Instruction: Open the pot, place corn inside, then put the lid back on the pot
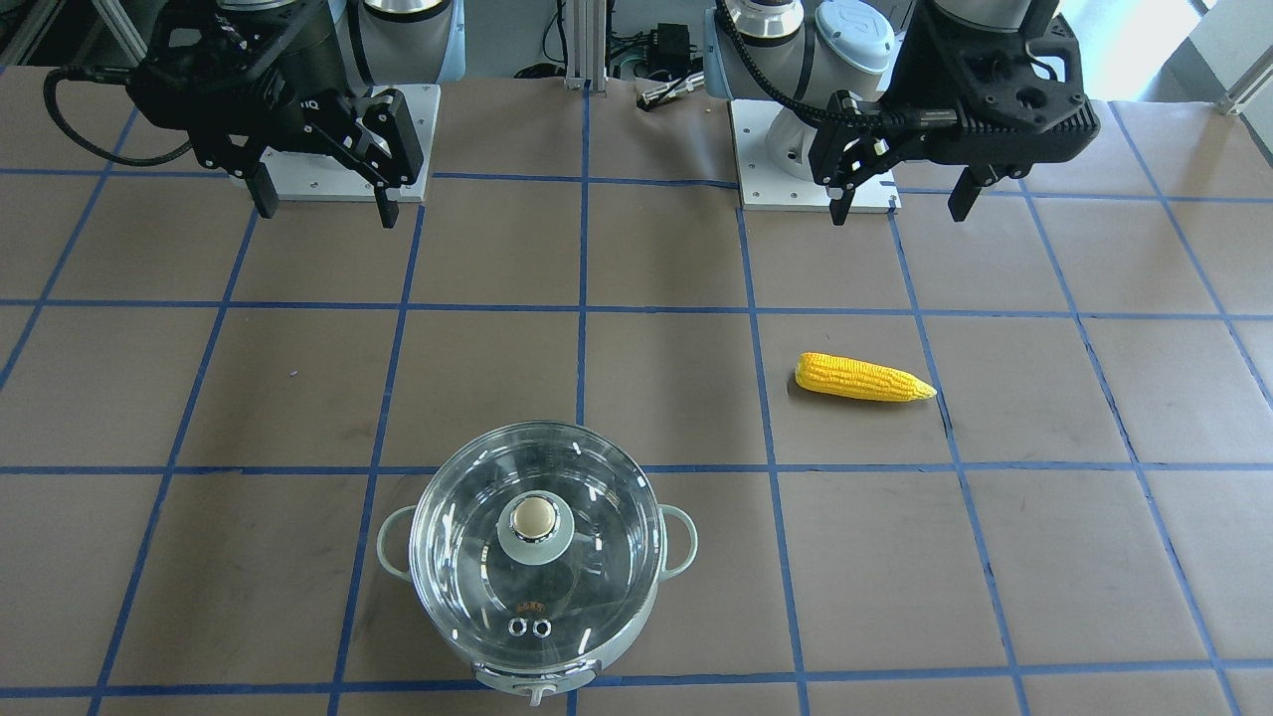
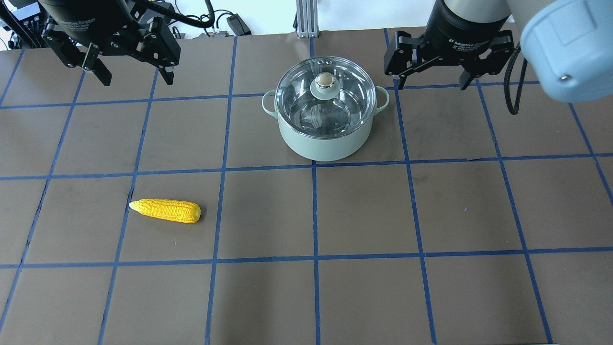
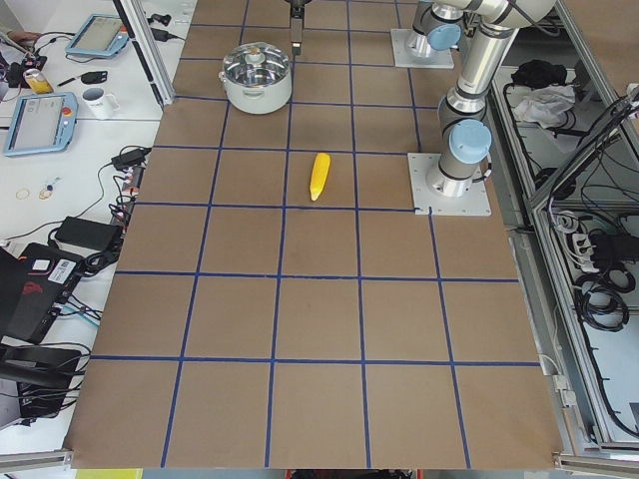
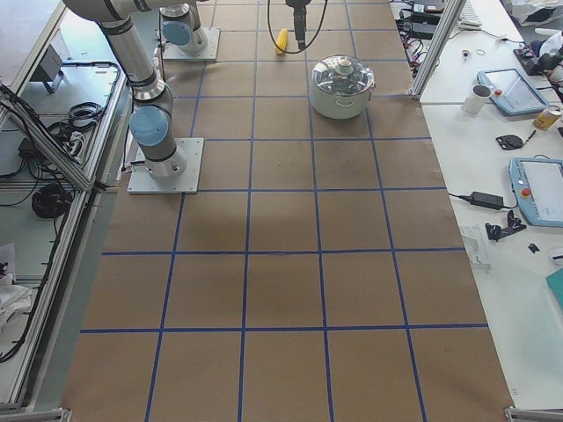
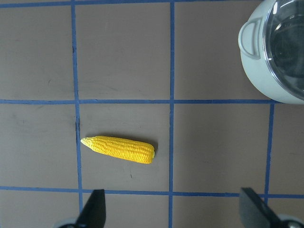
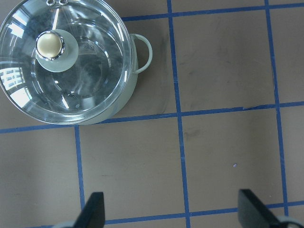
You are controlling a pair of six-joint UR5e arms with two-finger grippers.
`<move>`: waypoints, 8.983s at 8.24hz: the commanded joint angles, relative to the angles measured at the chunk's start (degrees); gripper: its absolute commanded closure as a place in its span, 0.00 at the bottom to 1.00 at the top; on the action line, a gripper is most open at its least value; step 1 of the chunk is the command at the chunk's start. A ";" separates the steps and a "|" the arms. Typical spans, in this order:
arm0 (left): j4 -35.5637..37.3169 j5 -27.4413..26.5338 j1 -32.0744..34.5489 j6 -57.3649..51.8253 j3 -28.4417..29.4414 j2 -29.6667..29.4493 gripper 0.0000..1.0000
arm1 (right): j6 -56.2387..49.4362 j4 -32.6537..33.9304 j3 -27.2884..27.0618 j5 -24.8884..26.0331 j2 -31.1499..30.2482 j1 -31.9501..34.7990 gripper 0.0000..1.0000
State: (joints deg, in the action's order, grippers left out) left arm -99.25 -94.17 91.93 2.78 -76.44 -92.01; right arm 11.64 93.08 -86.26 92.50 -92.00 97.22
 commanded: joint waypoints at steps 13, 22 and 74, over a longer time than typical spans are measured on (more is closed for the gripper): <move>-1.20 -0.22 -12.30 18.01 -1.26 -0.36 0.00 | 9.56 24.49 9.44 1.72 30.46 10.53 0.00; 2.03 2.04 -12.39 52.02 -11.17 -0.02 0.00 | 10.33 27.59 9.35 1.63 32.24 10.18 0.15; 7.32 7.24 1.46 83.83 10.48 -20.45 1.00 | -6.36 -1.85 -0.58 -2.67 -0.54 -2.74 0.85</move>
State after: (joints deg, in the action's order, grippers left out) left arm -91.91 -89.43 87.94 77.58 -73.60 -106.97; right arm 5.26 91.30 -86.84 89.83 -92.55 94.49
